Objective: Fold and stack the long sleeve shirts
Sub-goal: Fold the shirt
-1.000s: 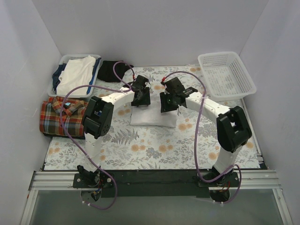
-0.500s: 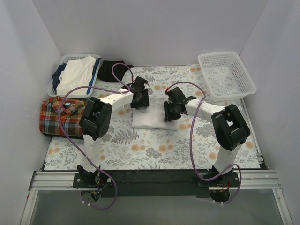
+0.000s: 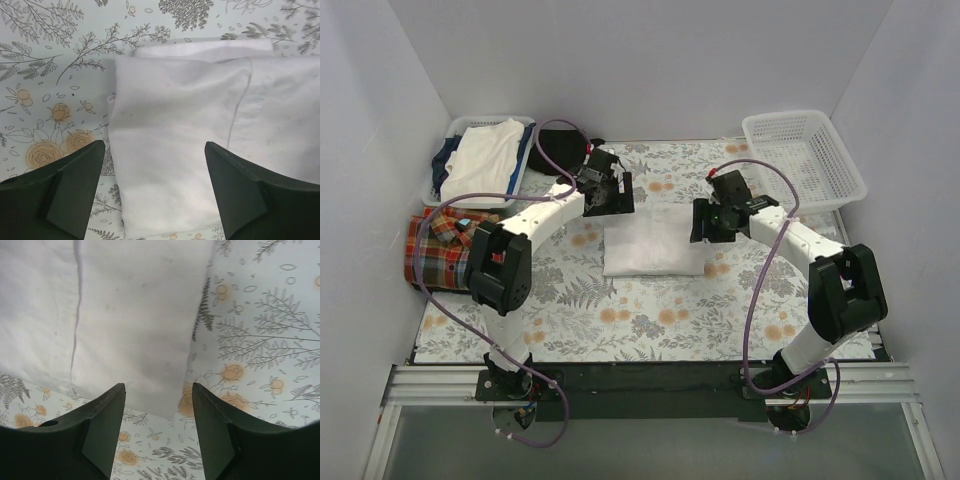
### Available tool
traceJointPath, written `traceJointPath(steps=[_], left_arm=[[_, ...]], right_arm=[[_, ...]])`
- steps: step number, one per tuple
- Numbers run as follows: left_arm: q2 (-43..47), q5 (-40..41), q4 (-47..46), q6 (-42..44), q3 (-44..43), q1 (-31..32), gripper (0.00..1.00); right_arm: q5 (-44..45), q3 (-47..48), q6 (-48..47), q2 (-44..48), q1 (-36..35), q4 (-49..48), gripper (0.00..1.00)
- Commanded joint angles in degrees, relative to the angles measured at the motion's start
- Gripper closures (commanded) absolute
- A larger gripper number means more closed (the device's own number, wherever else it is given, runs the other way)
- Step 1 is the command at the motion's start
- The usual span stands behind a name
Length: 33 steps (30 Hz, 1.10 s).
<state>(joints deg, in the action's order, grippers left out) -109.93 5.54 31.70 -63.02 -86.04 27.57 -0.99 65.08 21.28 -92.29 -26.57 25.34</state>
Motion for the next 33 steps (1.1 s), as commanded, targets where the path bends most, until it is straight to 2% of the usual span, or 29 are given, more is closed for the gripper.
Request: traceJointPath(steps=[1, 5, 15, 24, 27, 31, 33], left_arm=[[6.0, 0.7, 1.6, 1.6, 1.4, -0.1, 0.18], [6.9, 1.1, 1.0, 0.5, 5.2, -0.1, 0.18], [0.6, 7.7, 5.5, -4.7, 7.9, -0.1, 0.24], [-2.2, 8.5, 7.1, -4.5, 9.1, -0.1, 0.25], [-2.2, 7.5, 6.9, -4.6, 9.2, -0.1, 0.26], [-2.3, 6.0, 6.3, -4.7, 8.9, -0.1, 0.27], [-2.0, 5.0, 5.6, -4.7, 8.0, -0.1, 0.27]], right_arm=[[-3.9, 0.7, -0.7, -0.2, 5.6, 0.7, 0.32], [-9.1, 1.3, -2.3, -4.8, 8.9, -2.1, 0.26], [-26.6, -4.0, 1.1, -13.6, 12.5, -21.5, 0.17], [-31.5, -5.5, 1.8, -23.3, 11.7, -24.7, 0.16], [-31.7, -5.5, 2.0, -25.0, 10.7, -24.8, 0.19], [-31.8, -5.8, 4.1, -26.3, 9.0, -24.8, 0.39], [-31.4, -5.6, 4.3, -26.4, 8.2, -24.8, 0.44]])
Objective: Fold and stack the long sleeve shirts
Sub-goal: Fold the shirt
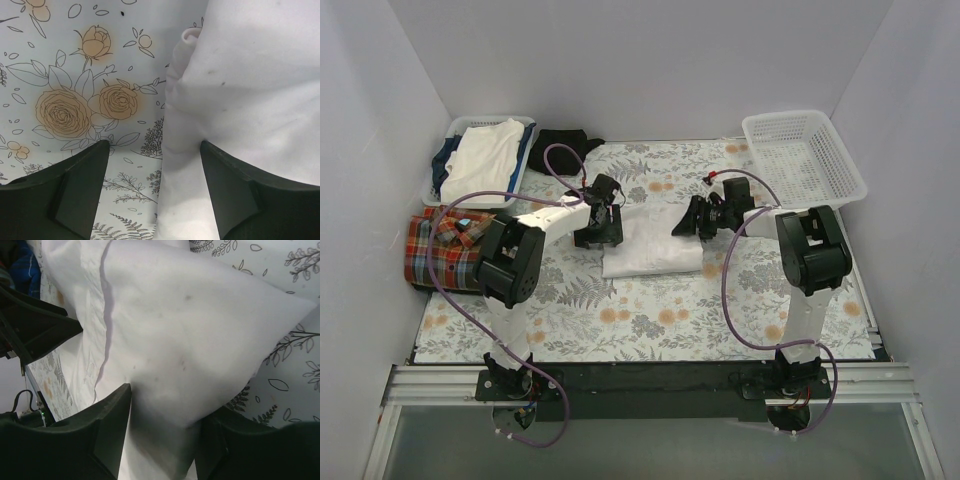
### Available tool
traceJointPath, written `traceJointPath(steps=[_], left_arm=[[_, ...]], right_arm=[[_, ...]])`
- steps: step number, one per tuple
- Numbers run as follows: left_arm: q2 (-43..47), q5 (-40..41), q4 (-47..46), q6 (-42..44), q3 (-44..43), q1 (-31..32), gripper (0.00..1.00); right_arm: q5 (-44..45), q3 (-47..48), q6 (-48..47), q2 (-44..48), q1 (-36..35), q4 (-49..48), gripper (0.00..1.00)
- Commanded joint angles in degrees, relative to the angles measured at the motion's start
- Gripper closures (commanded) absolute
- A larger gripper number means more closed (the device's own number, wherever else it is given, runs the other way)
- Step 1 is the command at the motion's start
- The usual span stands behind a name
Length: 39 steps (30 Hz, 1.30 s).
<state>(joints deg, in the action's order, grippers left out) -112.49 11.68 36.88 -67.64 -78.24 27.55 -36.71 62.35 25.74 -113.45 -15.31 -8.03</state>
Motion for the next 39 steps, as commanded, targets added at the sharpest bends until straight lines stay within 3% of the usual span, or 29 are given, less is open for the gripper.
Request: traceJointPath(steps=[1, 3, 5, 6, 7, 9, 15, 23, 31, 34, 35, 37, 39], left_arm=[[0.6, -1.8, 0.2, 0.0, -0.3, 0.0, 0.25], [0.8, -3.0, -0.2, 0.5, -1.8, 0.0, 0.24], [1.0, -4.0, 0.1, 0.8, -4.2, 0.0, 0.22], [1.0, -4.1, 1.0, 0.8, -5.2, 0.0, 0.22], [1.5, -4.0, 1.3, 0.9, -7.3, -0.1, 0.21], [2.3, -3.4, 2.4, 1.3, -9.3, -0.3, 0.18], [3.7, -7.5, 10.1, 1.8, -24.9, -3.6, 0.12], [7.8, -11.4, 10.6, 0.8, -27.0, -8.6, 0.10], [9.8, -14.4, 10.0, 0.0, -25.6, -10.2, 0.10], [10.6, -14.3, 9.7, -0.3, -24.5, -10.4, 0.10], [11.1, -14.1, 9.6, -0.5, -23.8, -10.5, 0.10], [11.8, -13.8, 9.4, -0.7, -23.3, -10.9, 0.09], [12.7, -13.5, 9.3, -1.4, -22.8, -11.5, 0.09]], right_arm=[[4.2, -2.6, -0.2, -5.4, -3.7, 8.6, 0.44], [3.9, -1.5, -0.2, -5.6, -4.0, 8.8, 0.46], [3.9, -0.7, -0.2, -6.2, -4.4, 10.0, 0.59], [4.1, -0.3, -0.1, -6.2, -4.4, 10.6, 0.68], [4.4, 0.7, -0.1, -5.9, -4.4, 11.1, 0.84], [6.6, 1.7, -0.4, -5.3, -4.4, 13.8, 0.99], [21.8, 10.8, -7.2, -1.8, -4.2, 30.2, 0.99], [48.7, 22.2, -13.7, 2.6, -4.3, 46.8, 0.99], [72.5, 34.3, -18.5, 7.2, -6.1, 53.2, 0.99], [85.9, 39.2, -23.0, 7.4, -9.6, 54.5, 0.99], [93.2, 40.1, -24.1, 7.4, -10.7, 54.4, 0.99], [100.0, 40.8, -27.6, 7.4, -14.3, 53.2, 0.99], [108.1, 37.7, -35.2, 8.1, -18.6, 46.3, 0.99]])
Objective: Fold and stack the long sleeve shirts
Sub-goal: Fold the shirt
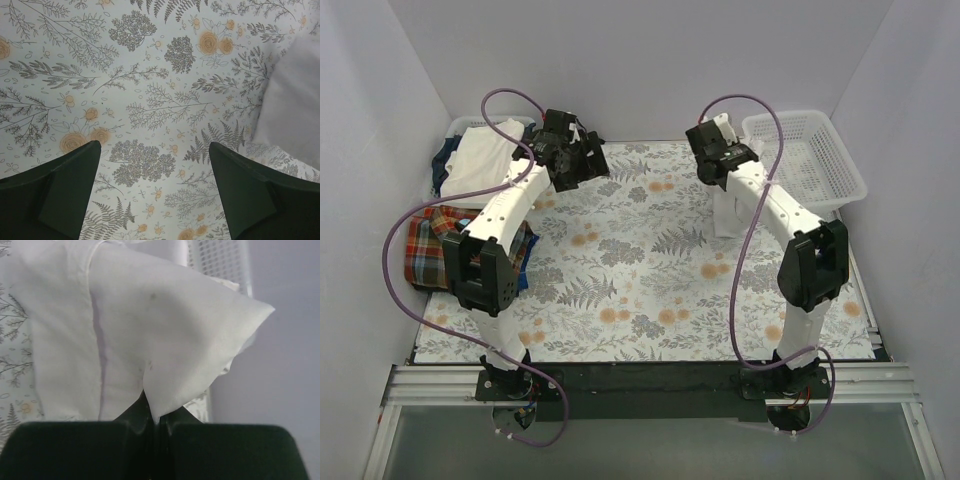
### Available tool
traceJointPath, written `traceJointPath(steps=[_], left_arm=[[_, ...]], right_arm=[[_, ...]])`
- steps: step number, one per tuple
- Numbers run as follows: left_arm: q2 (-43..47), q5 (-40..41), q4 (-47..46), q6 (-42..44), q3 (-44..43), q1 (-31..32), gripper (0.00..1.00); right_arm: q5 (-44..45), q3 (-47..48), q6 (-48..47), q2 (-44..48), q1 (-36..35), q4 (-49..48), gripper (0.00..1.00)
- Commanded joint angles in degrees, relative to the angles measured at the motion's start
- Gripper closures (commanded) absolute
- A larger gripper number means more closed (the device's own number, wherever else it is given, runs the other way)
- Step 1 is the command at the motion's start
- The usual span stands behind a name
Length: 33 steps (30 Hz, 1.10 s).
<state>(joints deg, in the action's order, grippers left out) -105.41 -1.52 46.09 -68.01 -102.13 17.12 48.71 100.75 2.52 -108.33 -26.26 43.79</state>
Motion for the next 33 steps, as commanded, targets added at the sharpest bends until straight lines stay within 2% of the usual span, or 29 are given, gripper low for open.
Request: traceJointPath(steps=[1, 2, 5, 9, 12, 14, 15, 16, 17, 18, 20, 21, 23, 26, 29, 32, 33], left_arm=[[6.0, -0.3, 0.1, -1.2, 1.5, -1.3, 0.09], [6.3, -0.4, 0.0, -1.5, 1.8, -1.5, 0.09], [8.0, -0.2, -0.3, -2.5, 3.5, -2.8, 0.09], [10.5, 0.8, -1.3, -3.5, 7.1, -5.1, 0.08], [12.8, 2.6, -2.4, -3.9, 10.4, -6.7, 0.07], [13.9, 3.0, -2.4, -4.1, 12.4, -7.5, 0.07], [14.3, 3.2, -2.7, -4.1, 13.1, -8.2, 0.07], [14.7, 3.4, -2.7, -4.1, 14.0, -8.5, 0.07], [15.3, 4.1, -2.7, -4.1, 14.4, -8.8, 0.06], [15.6, 4.2, -2.8, -4.0, 14.7, -9.4, 0.06], [15.8, 4.6, -2.8, -4.1, 15.1, -9.7, 0.05], [15.6, 4.6, -2.8, -4.2, 15.3, -10.0, 0.06], [15.4, 4.6, -2.8, -4.1, 15.0, -9.9, 0.05], [15.1, 4.2, -3.0, -4.1, 15.1, -10.1, 0.05], [15.1, 2.0, -4.3, -4.1, 16.6, -10.1, 0.05], [15.4, -3.8, -6.7, -4.2, 20.0, -10.1, 0.05], [15.3, -5.7, -7.6, -4.2, 20.9, -10.1, 0.06]], right_arm=[[25.7, -2.6, -15.3, 3.1, -9.2, -9.0, 0.99], [30.3, -6.8, -23.6, 3.0, -10.7, -17.1, 0.99], [31.6, -12.1, -31.7, 0.8, -15.6, -27.5, 0.99], [30.8, -13.4, -30.0, -6.2, -23.3, -28.4, 0.99], [29.4, -10.6, -26.3, -13.5, -28.5, -26.1, 0.99], [26.2, -6.1, -20.8, -19.0, -30.9, -18.5, 0.98], [24.3, -3.4, -17.8, -20.5, -33.0, -14.8, 0.78], [21.6, 3.2, -10.4, -22.7, -34.0, -6.3, 0.57], [16.1, 5.7, -8.2, -23.2, -34.9, -3.4, 0.44], [13.3, 7.6, -6.5, -23.2, -36.4, -1.4, 0.25], [4.2, 10.4, -6.2, -22.2, -37.8, 0.6, 0.19], [0.5, 10.6, -6.7, -20.2, -38.8, 0.7, 0.13], [-6.7, 12.0, -5.4, -18.4, -39.2, 2.9, 0.10], [-10.3, 11.3, -3.0, -14.4, -39.0, 5.0, 0.09], [-12.9, 8.4, 1.5, -9.5, -35.2, 6.5, 0.09], [-17.8, 4.1, 8.3, -3.7, -27.3, 7.1, 0.13], [-19.7, 0.4, 10.1, -0.9, -22.4, 6.9, 0.15]])
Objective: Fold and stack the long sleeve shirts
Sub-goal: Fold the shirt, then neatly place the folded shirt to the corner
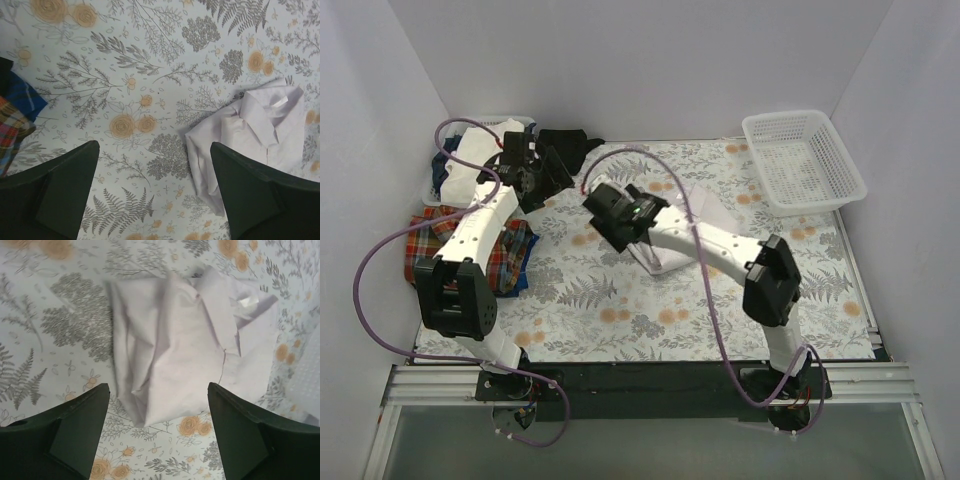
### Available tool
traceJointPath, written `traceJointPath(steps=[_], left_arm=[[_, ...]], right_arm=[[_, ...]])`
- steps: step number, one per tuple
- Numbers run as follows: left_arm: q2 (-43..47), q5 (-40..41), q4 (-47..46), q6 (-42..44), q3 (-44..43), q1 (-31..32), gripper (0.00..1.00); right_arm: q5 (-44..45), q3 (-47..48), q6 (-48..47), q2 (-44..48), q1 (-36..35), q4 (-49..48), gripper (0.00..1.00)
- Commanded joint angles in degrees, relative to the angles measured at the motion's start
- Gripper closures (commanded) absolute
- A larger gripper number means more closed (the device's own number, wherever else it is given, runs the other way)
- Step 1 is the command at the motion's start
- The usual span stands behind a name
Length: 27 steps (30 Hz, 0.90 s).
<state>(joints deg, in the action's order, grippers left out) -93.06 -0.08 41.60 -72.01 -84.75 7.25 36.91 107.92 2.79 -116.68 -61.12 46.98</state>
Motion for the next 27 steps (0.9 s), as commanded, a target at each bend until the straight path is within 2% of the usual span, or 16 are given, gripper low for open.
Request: traceJointPath(steps=[1, 3, 5, 7, 12, 17, 18, 19, 24, 27], left_arm=[[3.2, -12.4, -4.2, -0.2, 6.2, -0.2, 0.06], [3.0, -17.1, -7.5, -0.8, 9.0, -0.1, 0.07], [2.8, -23.2, -11.2, -2.2, 13.4, 0.1, 0.09], [2.5, -25.2, -13.1, -3.1, 16.6, 1.2, 0.10], [1.1, -24.9, -15.2, -4.7, 20.1, 5.8, 0.11], [0.2, -24.7, -19.9, -7.2, 24.0, 9.4, 0.11], [-0.2, -24.6, -20.6, -7.9, 25.0, 10.5, 0.10], [-0.3, -24.2, -21.6, -7.9, 25.8, 11.1, 0.10], [-0.9, -22.7, -27.3, -8.1, 29.5, 13.7, 0.06], [-1.0, -22.9, -30.8, -8.3, 31.7, 14.5, 0.05]], right_arm=[[-9.4, -8.3, 10.6, 8.5, 15.0, 2.9, 0.16], [-13.1, -12.6, 10.3, 10.8, 20.7, 1.8, 0.18], [-14.0, -14.8, 9.0, 11.1, 23.6, -0.1, 0.18], [-14.9, -15.2, 8.7, 10.2, 27.3, -0.6, 0.21], [-28.2, -15.8, 10.0, 7.4, 34.1, -4.0, 0.39], [-40.4, -20.2, 10.9, 5.5, 34.4, -9.6, 0.53], [-42.2, -21.4, 11.2, 4.7, 34.3, -10.1, 0.60], [-43.4, -22.6, 11.7, 4.5, 34.3, -11.1, 0.62], [-50.3, -31.3, 15.0, 5.8, 32.0, -16.2, 0.66], [-52.7, -31.8, 16.1, 5.5, 30.4, -17.9, 0.66]])
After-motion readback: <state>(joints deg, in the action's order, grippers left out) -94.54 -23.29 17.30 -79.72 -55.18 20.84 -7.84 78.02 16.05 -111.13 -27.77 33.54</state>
